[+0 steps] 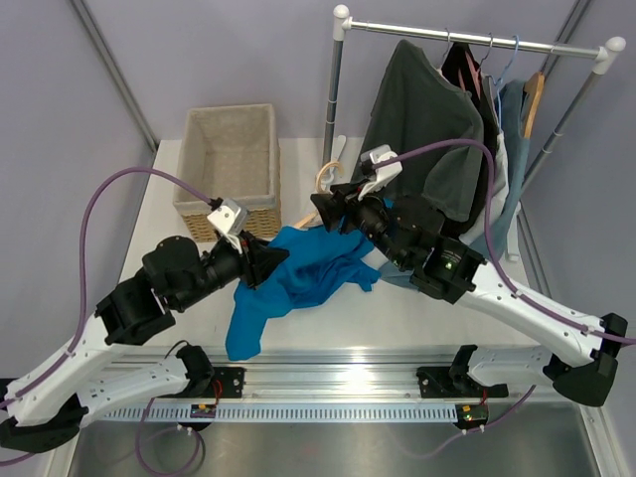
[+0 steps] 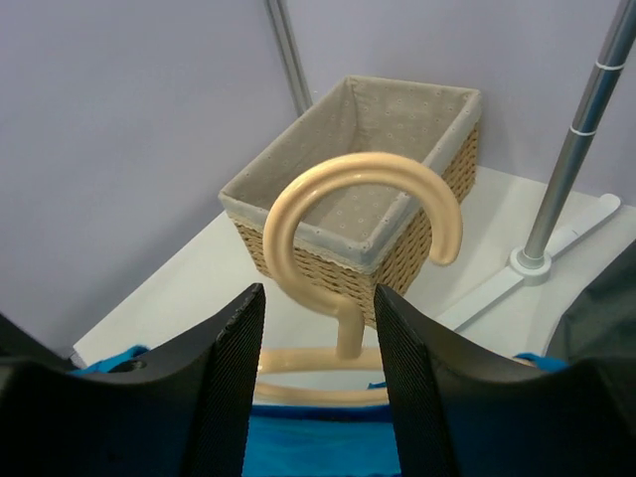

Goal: Remove the t-shirt from the hanger

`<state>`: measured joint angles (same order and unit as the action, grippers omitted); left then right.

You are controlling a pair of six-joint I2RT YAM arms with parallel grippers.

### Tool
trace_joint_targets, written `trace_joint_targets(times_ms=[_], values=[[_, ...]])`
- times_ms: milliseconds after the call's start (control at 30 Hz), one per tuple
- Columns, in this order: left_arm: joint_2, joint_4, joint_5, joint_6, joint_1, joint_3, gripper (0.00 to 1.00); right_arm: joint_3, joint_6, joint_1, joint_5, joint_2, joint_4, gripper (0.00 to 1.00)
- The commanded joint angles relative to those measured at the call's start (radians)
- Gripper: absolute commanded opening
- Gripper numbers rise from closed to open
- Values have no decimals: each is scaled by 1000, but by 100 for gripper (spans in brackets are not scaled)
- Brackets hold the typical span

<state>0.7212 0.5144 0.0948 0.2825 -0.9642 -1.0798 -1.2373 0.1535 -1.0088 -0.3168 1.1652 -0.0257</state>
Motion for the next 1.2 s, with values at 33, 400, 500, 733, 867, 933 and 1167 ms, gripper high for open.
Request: trace_joint_targets(times_ms=[33, 400, 500, 733, 867, 933, 1167], values=[[-5, -94, -69, 21, -2, 4, 0, 5, -40, -8, -102, 16, 102, 53], [-23, -116, -73, 35, -2, -5, 0, 50, 7, -8, -122, -4, 58, 38], [-22, -123, -67, 41, -2, -5, 0, 56, 20, -8, -100, -10, 43, 41], [-20, -134, -66, 47, -2, 0, 0, 76, 21, -8, -134, -13, 33, 52], [-16, -140, -79, 52, -2, -2, 0, 84, 14, -8, -159, -15, 32, 34], [-17, -149, -87, 56, -2, 1, 0, 91, 6, -7, -163, -22, 33, 20], [-43, -168, -167, 58, -2, 9, 44, 58, -32, -7, -212, -99, -43, 0]])
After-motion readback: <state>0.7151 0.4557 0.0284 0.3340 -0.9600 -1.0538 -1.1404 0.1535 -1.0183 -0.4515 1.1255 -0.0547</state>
